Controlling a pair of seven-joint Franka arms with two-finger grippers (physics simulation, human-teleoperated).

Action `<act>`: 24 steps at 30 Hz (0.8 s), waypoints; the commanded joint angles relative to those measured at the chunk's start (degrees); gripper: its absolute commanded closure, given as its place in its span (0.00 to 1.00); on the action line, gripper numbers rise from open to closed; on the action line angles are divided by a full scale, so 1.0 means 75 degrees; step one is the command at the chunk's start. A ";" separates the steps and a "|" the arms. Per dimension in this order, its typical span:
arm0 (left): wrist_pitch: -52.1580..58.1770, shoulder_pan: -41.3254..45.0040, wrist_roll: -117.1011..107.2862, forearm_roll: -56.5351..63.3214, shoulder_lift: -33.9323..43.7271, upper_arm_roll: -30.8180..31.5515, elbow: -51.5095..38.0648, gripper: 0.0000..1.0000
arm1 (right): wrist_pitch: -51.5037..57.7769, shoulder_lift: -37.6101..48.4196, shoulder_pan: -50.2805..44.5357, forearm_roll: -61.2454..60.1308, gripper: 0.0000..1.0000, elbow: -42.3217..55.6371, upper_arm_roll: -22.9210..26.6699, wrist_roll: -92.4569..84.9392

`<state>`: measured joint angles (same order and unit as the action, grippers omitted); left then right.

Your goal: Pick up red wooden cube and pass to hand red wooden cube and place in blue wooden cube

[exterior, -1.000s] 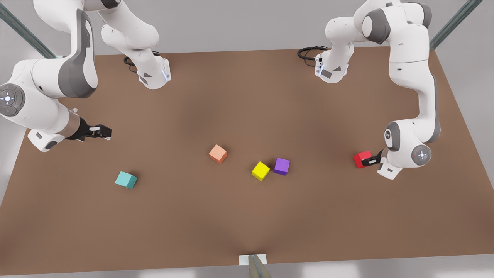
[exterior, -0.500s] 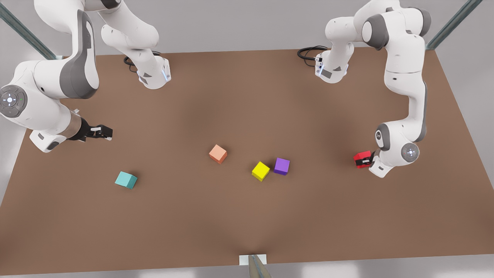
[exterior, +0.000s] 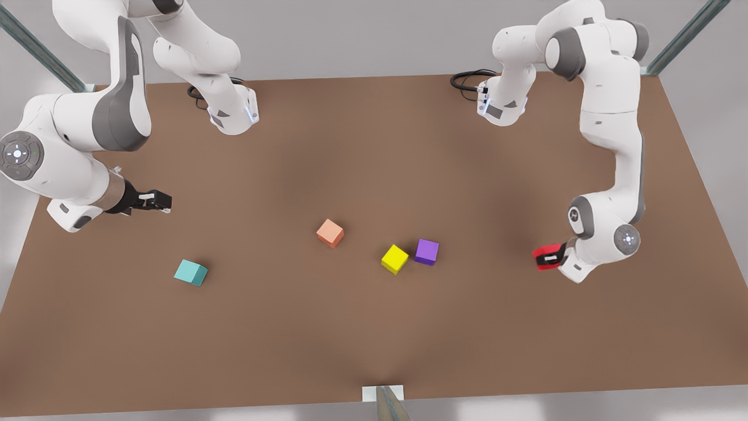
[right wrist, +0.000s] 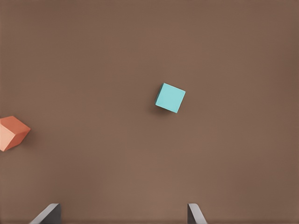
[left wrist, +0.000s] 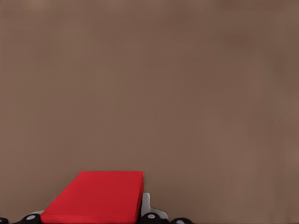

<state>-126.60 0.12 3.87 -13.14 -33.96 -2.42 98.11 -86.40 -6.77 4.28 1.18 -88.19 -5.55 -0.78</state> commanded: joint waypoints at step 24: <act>-0.0241 0.0194 0.0527 -0.5092 -0.3804 0.6276 -0.5124 0.35 | -0.2355 -0.5695 -0.0863 -0.9145 0.00 0.2758 -0.0807 -1.5503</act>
<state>-126.55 1.70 -4.92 -46.49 -62.46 44.60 59.59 -100.70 -49.62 -1.99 -63.17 -67.27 -11.63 -54.82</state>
